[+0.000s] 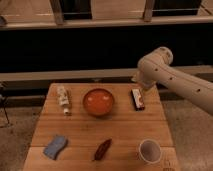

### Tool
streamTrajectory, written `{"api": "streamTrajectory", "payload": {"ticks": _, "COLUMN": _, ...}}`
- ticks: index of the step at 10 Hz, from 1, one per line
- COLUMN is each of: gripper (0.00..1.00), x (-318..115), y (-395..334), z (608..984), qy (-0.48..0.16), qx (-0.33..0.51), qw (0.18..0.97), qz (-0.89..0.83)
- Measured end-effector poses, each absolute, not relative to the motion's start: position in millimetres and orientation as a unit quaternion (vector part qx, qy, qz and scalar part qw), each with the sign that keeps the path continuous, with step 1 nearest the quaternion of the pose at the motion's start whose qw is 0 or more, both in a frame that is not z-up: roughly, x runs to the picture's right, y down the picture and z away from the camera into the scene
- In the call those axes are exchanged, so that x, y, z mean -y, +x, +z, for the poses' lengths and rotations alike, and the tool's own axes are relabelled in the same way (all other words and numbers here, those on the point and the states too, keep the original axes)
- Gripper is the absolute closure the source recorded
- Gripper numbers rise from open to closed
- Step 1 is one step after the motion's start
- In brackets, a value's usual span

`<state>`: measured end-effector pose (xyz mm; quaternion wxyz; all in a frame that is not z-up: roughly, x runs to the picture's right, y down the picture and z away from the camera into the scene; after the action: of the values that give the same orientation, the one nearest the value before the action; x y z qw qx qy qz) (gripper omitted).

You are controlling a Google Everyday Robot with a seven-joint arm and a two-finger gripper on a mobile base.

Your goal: Pick up the ceramic bowl

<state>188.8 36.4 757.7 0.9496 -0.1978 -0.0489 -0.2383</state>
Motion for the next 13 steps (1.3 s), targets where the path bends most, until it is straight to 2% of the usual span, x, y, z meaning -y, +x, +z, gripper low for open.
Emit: {"api": "streamTrajectory", "payload": {"ticks": 13, "gripper": 0.2, "x": -26.5, "y": 131.2, "z": 806.8, "qy": -0.141, "qx": 0.119, "qw": 0.875, "qz": -0.448}}
